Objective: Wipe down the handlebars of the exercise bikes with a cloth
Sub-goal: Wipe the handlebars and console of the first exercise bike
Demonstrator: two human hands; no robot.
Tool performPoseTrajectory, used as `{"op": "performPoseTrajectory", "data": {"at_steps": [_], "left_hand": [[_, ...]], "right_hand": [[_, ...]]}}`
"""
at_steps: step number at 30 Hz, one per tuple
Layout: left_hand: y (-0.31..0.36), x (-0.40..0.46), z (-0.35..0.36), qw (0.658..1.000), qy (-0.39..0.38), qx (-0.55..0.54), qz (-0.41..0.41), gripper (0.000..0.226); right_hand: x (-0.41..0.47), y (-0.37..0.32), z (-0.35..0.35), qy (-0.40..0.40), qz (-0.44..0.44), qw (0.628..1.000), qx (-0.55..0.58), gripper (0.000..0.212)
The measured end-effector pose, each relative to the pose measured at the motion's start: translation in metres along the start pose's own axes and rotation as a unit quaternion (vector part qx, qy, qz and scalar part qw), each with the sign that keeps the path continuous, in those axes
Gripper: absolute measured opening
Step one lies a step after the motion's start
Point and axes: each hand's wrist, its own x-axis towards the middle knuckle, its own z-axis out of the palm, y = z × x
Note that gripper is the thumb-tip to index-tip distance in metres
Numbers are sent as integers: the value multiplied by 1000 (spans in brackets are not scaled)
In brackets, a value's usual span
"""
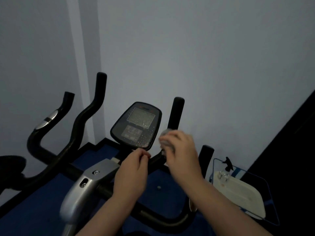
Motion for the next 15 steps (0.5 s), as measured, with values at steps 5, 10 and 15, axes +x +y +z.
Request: {"op": "performPoseTrajectory", "data": {"at_steps": [5,10,15], "left_hand": [[4,-4,2,997,1,77,22,19],[5,-6,1,996,4,92,22,20],[4,-5,1,996,1,89,19,20]], "right_hand": [[68,-3,-12,148,16,988,48,46],[41,5,22,151,126,973,121,49],[78,2,-3,180,22,981,64,37]]}}
